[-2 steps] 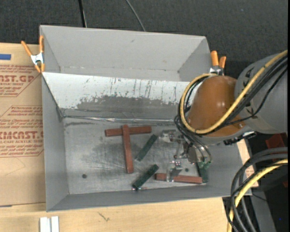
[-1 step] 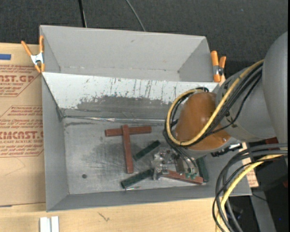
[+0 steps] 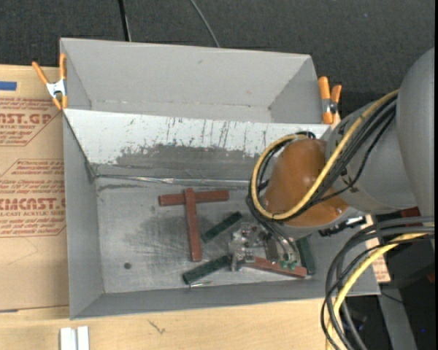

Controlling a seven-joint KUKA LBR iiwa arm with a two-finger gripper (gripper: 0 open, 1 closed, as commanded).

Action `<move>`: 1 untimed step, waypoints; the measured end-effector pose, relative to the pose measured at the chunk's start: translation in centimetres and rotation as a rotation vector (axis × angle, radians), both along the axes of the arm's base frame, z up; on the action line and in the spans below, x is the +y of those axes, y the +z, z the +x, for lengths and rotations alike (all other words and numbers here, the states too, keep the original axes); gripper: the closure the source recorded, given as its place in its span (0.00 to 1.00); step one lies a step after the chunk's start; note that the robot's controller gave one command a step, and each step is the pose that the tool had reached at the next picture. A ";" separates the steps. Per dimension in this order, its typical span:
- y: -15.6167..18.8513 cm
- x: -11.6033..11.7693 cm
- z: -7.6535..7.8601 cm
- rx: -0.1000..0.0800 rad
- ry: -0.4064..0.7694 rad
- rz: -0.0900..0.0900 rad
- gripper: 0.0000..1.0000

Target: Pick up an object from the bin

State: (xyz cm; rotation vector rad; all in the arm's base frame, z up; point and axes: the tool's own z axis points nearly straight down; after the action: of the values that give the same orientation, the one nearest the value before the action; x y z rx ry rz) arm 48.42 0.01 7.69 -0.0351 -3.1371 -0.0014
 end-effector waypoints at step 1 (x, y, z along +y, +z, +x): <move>17.7 1.6 3.2 -0.011 0.013 0.000 1.00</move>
Offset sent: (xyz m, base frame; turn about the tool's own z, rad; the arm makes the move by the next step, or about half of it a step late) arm 0.0000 0.0000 0.0000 0.0000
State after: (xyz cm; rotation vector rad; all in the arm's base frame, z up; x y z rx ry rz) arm 51.63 1.58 25.43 -0.0144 -3.1480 -0.0015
